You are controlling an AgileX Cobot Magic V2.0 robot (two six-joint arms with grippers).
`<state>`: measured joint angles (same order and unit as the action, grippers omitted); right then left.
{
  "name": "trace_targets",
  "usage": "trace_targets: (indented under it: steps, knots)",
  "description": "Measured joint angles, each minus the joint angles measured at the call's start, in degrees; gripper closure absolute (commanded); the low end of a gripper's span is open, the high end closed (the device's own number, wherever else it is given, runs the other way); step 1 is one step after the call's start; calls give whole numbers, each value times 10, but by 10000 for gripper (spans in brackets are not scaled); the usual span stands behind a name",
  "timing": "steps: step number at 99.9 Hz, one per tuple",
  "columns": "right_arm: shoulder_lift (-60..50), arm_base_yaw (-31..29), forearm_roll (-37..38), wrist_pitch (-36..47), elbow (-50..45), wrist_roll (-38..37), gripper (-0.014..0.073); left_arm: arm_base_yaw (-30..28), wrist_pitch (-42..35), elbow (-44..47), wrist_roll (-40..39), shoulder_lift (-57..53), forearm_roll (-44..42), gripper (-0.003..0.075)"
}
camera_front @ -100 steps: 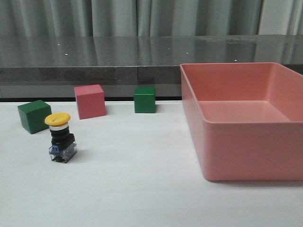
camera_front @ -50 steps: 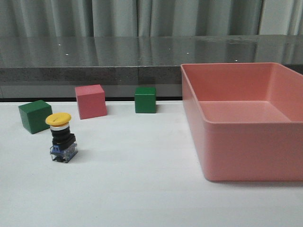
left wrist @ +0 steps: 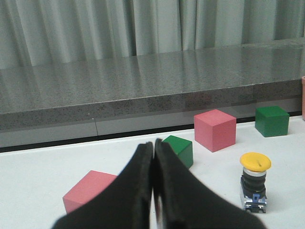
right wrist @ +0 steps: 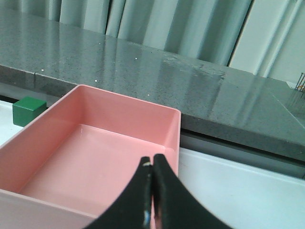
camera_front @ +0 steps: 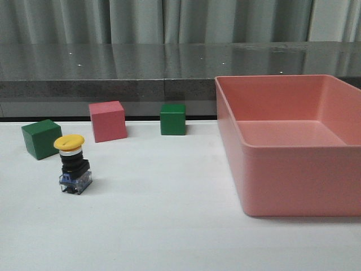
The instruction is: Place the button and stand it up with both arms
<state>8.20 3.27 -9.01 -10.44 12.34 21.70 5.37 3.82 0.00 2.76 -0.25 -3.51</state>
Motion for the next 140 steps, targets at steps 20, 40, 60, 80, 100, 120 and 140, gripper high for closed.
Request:
trace_targets:
  steps: [20, 40, 60, 80, 100, 120, 140]
  knots:
    - [0, 0, 0, 0, 0, 0, 655, 0, 0, 0, 0, 0, 0, 740]
    - [0, 0, 0, 0, 0, 0, 655, 0, 0, 0, 0, 0, 0, 740]
    - [0, 0, 0, 0, 0, 0, 655, 0, 0, 0, 0, 0, 0, 740]
    - [0, 0, 1, 0, 0, 0, 655, 0, -1, 0, 0, 0, 0, 740]
    - [-18, 0, 34, 8, -40, -107, 655, 0, -1, 0, 0, 0, 0, 740]
    - [-81, 0, 60, 27, -115, -242, 655, 0, -1, 0, 0, 0, 0, 740]
    - [-88, 0, 60, 45, -139, -262, 655, 0, -3, 0, -1, 0, 0, 740]
